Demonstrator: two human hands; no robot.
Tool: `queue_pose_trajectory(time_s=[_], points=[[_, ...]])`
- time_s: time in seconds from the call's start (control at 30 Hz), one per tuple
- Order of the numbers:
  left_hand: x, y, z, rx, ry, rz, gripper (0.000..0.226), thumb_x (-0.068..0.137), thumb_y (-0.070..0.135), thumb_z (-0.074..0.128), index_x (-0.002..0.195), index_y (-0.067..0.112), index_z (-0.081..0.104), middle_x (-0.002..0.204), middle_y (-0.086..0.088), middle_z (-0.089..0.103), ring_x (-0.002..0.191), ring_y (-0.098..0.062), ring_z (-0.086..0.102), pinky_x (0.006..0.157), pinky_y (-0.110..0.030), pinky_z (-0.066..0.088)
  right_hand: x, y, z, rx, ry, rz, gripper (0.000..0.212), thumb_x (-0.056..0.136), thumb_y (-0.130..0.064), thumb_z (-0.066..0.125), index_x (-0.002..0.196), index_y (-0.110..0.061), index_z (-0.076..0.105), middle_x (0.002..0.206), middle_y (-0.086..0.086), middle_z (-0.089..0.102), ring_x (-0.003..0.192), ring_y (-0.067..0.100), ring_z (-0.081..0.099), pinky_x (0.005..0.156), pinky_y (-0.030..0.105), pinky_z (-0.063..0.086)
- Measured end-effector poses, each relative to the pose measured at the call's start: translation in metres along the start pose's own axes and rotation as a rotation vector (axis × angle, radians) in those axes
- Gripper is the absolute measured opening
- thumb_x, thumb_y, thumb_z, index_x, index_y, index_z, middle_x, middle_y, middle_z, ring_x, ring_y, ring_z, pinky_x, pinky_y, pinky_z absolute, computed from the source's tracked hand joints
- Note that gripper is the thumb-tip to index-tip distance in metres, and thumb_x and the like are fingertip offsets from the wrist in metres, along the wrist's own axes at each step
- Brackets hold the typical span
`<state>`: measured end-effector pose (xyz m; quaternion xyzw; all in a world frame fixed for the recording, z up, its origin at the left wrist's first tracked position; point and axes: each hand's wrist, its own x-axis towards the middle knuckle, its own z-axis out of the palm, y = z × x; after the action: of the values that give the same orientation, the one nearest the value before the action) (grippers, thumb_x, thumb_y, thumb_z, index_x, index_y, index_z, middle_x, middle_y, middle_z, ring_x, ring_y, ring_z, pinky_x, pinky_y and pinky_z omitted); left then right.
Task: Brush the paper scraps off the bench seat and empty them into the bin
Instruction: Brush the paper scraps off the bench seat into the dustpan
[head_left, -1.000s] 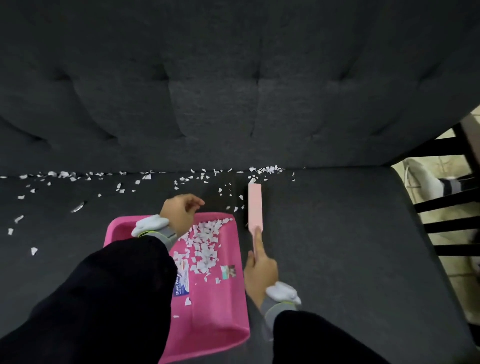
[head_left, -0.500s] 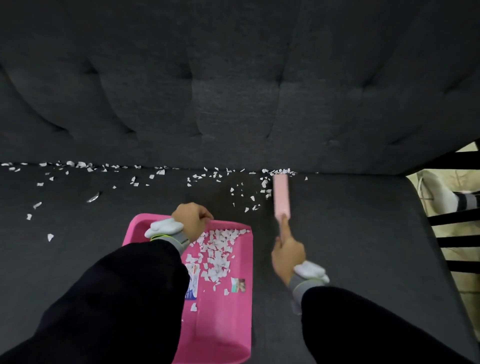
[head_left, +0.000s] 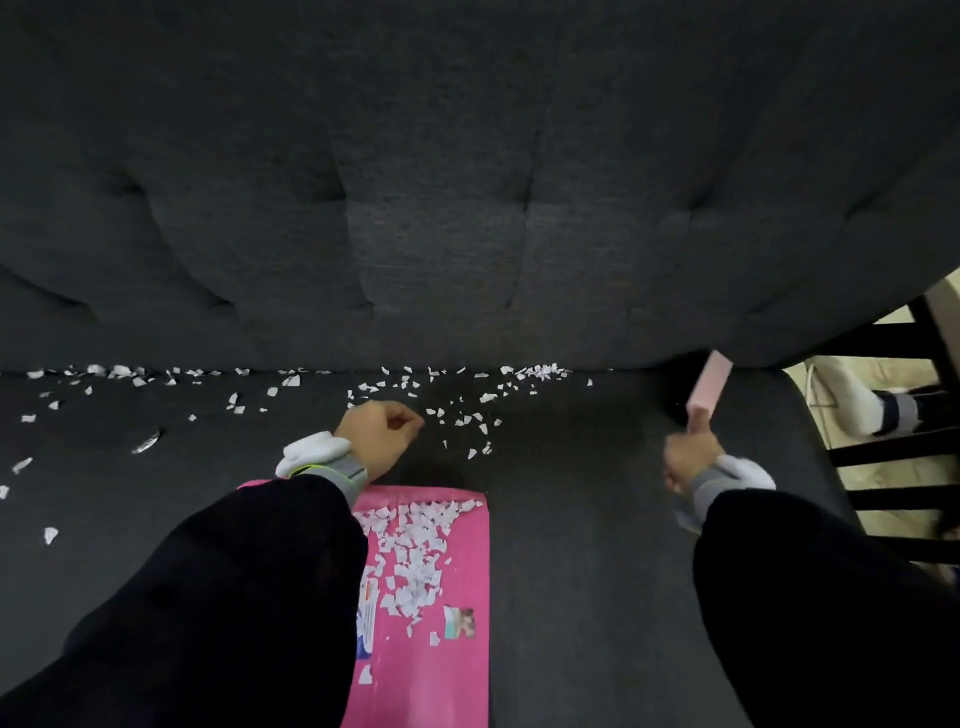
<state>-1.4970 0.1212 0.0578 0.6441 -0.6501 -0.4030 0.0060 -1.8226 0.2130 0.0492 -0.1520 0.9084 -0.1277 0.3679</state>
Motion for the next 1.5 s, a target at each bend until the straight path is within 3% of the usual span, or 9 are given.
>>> queue_pose_trajectory(time_s=[0.13,0.27,0.5,0.83,0.9,1.0,1.2,1.4,1.5], points=[[0.010,0.000,-0.003,-0.048,-0.011,0.004,0.016,0.087,0.019,0.060,0.097,0.019,0.072,0.095,0.000,0.073,0.094,-0.013,0.064,0.076,-0.015,0.037,-0.021,-0.030,0.045,0.027,-0.103,-0.019,0.073,0.086,-0.002,0.042,0.149,-0.029,0.016,0.083,0.015,0.056,0.050,0.022,0.050,0.030,0.019,0.040],[0.013,-0.006,-0.009,-0.028,-0.014,-0.002,0.015,0.087,0.017,0.059,0.095,0.019,0.073,0.093,0.000,0.073,0.094,-0.013,0.064,0.076,-0.016,0.038,-0.067,-0.043,0.099,0.046,-0.235,-0.057,0.072,0.090,-0.006,0.037,0.149,-0.038,0.012,0.124,0.015,0.054,0.051,0.018,0.052,0.027,0.019,0.040],[0.005,-0.010,-0.019,-0.014,-0.014,-0.019,0.016,0.088,0.016,0.059,0.097,0.019,0.072,0.094,0.000,0.073,0.091,-0.011,0.064,0.074,-0.017,0.038,-0.137,-0.064,0.123,-0.006,-0.550,-0.191,0.060,0.098,-0.013,0.034,0.144,-0.047,0.017,0.136,0.008,0.047,0.050,0.011,0.046,0.030,0.016,0.036],[-0.002,-0.007,-0.033,-0.069,0.038,-0.044,0.018,0.090,0.014,0.055,0.096,0.018,0.071,0.087,0.001,0.072,0.084,-0.006,0.058,0.071,-0.016,0.036,-0.079,-0.014,0.042,-0.062,-0.114,-0.130,0.058,0.095,-0.019,0.039,0.144,-0.046,0.024,0.119,0.019,0.059,0.064,0.031,0.059,0.031,0.019,0.042],[-0.003,-0.009,-0.029,-0.081,0.028,-0.047,0.017,0.090,0.015,0.055,0.095,0.019,0.071,0.086,0.001,0.072,0.084,-0.006,0.059,0.065,-0.014,0.036,-0.073,-0.013,0.050,-0.102,-0.076,-0.099,0.061,0.094,-0.016,0.040,0.146,-0.043,0.021,0.121,0.022,0.057,0.080,0.039,0.063,0.052,0.031,0.055],[-0.004,-0.011,-0.022,-0.095,0.008,-0.048,0.017,0.091,0.016,0.055,0.096,0.019,0.070,0.084,0.003,0.071,0.080,-0.004,0.058,0.061,-0.005,0.034,-0.101,-0.021,0.092,-0.194,-0.142,-0.212,0.064,0.094,-0.013,0.041,0.148,-0.039,0.016,0.113,0.027,0.061,0.101,0.041,0.060,0.084,0.036,0.048],[-0.006,-0.010,-0.020,-0.083,0.016,-0.027,0.018,0.091,0.016,0.054,0.097,0.020,0.071,0.083,0.005,0.070,0.081,-0.004,0.058,0.061,-0.002,0.035,-0.153,-0.018,0.139,-0.018,-0.395,-0.402,0.059,0.097,-0.013,0.040,0.147,-0.038,0.020,0.091,0.016,0.065,0.064,0.019,0.056,0.071,0.027,0.048],[-0.001,-0.004,-0.021,-0.105,0.033,0.000,0.017,0.091,0.019,0.055,0.097,0.019,0.071,0.088,0.002,0.072,0.083,-0.005,0.059,0.074,-0.018,0.037,-0.091,0.000,0.063,0.001,-0.007,-0.272,0.057,0.096,-0.018,0.043,0.145,-0.040,0.025,0.102,0.025,0.065,0.083,0.043,0.064,0.066,0.034,0.054],[0.003,-0.006,-0.017,-0.113,0.025,0.011,0.017,0.091,0.017,0.055,0.097,0.018,0.071,0.086,0.002,0.072,0.081,-0.006,0.059,0.068,-0.016,0.038,-0.043,0.003,0.029,0.144,0.106,-0.047,0.056,0.097,-0.017,0.036,0.147,-0.037,0.024,0.096,0.015,0.054,0.050,0.031,0.054,0.026,0.019,0.038]])
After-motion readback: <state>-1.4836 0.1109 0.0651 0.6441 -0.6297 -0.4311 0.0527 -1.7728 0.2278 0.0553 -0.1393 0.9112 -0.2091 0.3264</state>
